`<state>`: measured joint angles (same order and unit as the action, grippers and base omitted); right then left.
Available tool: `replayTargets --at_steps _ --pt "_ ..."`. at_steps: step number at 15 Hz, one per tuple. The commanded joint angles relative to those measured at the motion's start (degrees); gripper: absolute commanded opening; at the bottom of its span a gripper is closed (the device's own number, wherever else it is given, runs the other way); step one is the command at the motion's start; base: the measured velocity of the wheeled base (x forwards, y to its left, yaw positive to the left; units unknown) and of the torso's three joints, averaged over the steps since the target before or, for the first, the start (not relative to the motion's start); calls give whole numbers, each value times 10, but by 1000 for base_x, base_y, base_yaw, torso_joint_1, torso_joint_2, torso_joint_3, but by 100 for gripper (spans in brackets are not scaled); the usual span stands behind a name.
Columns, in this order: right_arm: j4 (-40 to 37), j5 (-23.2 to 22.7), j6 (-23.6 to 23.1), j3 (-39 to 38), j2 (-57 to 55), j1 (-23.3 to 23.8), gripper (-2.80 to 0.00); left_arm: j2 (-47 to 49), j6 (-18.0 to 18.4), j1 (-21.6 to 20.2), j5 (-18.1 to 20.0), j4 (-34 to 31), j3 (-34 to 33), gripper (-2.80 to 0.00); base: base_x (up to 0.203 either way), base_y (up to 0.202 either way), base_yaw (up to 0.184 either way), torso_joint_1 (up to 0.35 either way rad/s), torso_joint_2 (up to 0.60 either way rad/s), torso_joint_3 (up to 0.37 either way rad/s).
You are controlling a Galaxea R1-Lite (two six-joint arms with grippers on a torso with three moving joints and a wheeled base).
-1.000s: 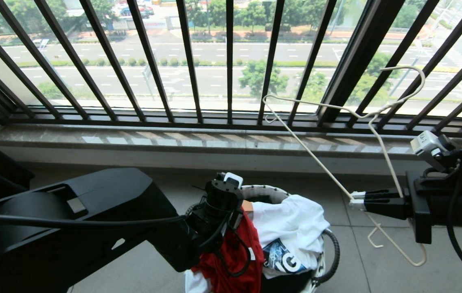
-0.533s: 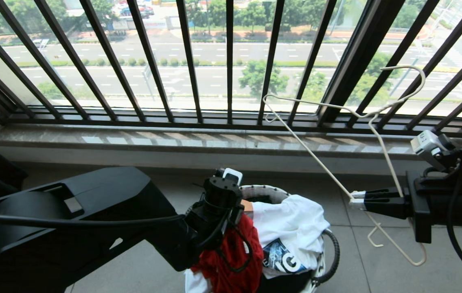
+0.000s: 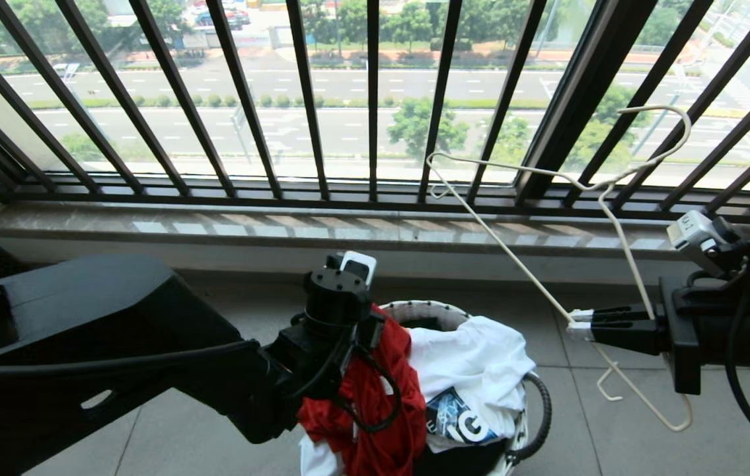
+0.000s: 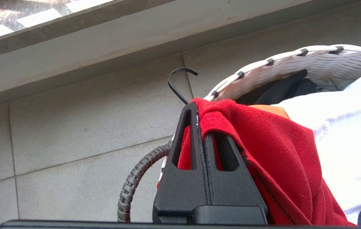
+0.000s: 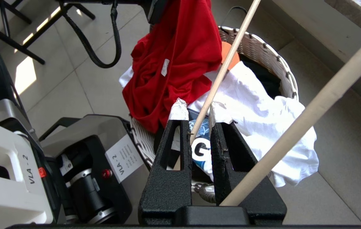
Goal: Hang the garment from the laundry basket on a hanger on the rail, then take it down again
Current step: Pick up clothes from the basket
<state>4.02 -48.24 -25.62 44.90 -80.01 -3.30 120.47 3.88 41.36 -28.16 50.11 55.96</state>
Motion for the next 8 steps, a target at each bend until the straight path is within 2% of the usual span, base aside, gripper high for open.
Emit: replayTargets --at_steps 1,5,8 --pt "0 -4 -1 0 0 -3 -280 -77 -8 -1 -2 -39 -26 -280 0 0 0 0 0 0" --pt "-2 -4 -4 -7 -21 -32 -280 -167 -70 -1 -2 -212 -27 -280 0 0 0 0 0 0" --pt "-1 -4 -1 -6 -34 -40 -280 -182 -80 -4 14 -274 14 -280 0 0 0 0 0 0"
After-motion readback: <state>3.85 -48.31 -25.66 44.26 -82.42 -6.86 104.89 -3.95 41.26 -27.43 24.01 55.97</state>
